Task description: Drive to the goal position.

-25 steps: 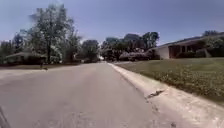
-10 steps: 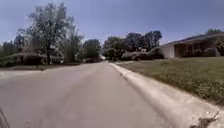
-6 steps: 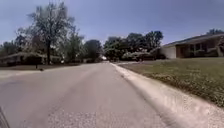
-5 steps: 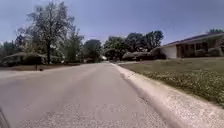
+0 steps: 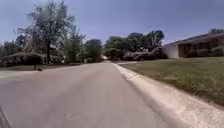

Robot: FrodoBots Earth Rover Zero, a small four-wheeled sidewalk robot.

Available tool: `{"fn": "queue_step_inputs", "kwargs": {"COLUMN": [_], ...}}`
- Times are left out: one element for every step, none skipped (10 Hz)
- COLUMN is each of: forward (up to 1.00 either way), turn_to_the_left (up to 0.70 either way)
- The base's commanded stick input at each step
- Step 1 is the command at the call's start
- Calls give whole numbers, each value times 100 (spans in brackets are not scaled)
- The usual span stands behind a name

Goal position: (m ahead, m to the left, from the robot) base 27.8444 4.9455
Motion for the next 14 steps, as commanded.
{"fn": "queue_step_inputs", "kwargs": {"forward": [70, 70, 70, 70, 70, 70, 70, 70, 70, 70, 70, 70, 70, 70], "turn_to_the_left": [0, 0, 0, 0, 0, 0, 0, 0, 0, 0, 0, 0, 0, 0]}}
